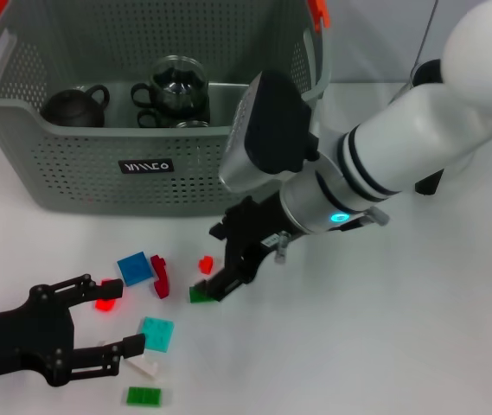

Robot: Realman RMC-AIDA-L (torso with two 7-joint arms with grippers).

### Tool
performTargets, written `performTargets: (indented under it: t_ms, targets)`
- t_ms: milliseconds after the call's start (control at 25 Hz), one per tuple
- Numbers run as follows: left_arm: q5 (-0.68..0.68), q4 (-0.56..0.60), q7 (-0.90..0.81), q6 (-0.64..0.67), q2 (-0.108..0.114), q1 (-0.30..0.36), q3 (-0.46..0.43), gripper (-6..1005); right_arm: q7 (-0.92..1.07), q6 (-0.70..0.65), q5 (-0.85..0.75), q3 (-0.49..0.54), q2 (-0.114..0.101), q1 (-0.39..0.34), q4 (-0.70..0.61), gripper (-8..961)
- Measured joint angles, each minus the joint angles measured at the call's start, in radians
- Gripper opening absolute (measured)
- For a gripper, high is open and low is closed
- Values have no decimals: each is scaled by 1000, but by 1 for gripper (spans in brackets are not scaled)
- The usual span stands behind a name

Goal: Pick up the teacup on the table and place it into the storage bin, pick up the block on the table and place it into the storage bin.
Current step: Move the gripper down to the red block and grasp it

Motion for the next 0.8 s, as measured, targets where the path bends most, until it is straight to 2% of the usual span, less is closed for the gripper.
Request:
performTargets:
  t_ms: [360, 800]
  targets:
    - [0, -16, 1, -20, 0, -3, 1, 843, 21, 237, 123, -195, 9, -1, 68, 914]
    - [1, -39, 2, -37, 4, -12, 6, 843, 22, 341, 190, -250, 11, -11, 111, 856]
